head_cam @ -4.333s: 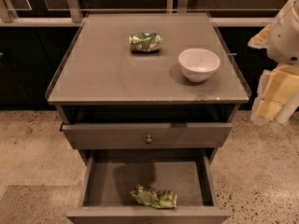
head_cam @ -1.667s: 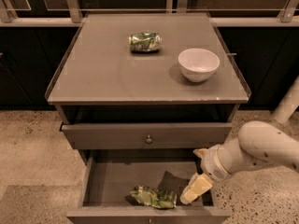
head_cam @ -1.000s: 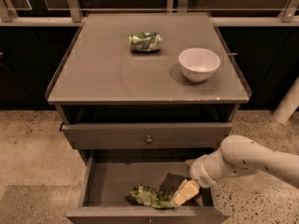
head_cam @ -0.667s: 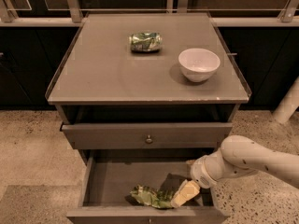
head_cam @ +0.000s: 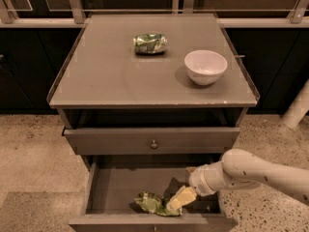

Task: Pick green can from middle drawer and place on counter

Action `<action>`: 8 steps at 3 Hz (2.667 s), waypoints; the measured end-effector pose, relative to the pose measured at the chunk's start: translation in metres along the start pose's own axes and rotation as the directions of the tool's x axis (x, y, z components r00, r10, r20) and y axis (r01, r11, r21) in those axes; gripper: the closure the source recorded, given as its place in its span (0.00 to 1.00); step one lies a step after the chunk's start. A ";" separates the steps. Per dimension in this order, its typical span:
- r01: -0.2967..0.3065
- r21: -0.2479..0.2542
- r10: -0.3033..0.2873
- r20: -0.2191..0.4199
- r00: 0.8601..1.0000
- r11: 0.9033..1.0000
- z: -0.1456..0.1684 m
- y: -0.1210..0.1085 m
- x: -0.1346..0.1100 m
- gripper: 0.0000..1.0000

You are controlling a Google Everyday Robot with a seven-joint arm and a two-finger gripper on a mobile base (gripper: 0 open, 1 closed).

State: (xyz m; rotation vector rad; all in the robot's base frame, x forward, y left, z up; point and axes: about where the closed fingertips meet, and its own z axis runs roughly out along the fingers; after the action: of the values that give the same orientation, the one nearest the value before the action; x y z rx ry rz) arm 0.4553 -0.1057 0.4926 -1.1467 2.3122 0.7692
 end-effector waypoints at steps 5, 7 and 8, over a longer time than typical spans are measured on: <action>-0.027 -0.094 0.032 0.057 0.998 0.995 0.104 -0.003 -0.021 0.00; -0.065 -0.209 0.071 0.024 0.997 0.976 0.144 0.009 -0.012 0.00; -0.071 -0.245 0.074 0.006 0.997 0.967 0.149 0.015 -0.004 0.18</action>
Offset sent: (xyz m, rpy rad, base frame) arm 0.0426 0.0542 -0.0252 0.0801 -0.0626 -0.0318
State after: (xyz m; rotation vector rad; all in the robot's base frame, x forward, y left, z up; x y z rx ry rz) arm 0.4660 0.0013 0.3879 -1.1575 2.3048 1.1125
